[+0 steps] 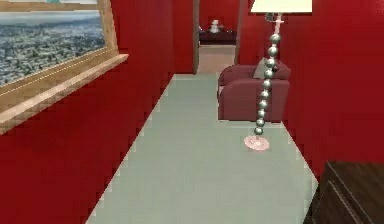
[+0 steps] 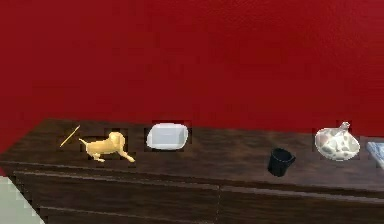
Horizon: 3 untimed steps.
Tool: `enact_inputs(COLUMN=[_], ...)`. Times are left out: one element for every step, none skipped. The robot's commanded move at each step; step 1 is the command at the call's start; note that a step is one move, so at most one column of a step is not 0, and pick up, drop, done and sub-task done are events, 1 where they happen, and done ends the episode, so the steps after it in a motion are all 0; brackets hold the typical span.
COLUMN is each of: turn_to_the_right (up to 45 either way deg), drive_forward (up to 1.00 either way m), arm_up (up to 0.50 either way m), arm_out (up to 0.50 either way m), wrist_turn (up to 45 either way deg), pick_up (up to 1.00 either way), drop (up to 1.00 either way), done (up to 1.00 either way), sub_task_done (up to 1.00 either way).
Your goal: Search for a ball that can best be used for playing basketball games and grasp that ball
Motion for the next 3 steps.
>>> enact_inputs(turn_to_the_right=[0.0, 0.0, 3.0], drive_forward=[1.0, 1.0, 0.0], arm_up=[0.0, 0.0, 0.0], arm_out=[0.0, 0.0, 0.0], wrist_turn=[0.0, 0.0, 0.0], pick_up=[0.0, 0.0, 0.0], drop=[0.0, 0.0, 0.0], done=[0.0, 0.0, 0.0], sub_task_done=[0.0, 0.0, 0.0])
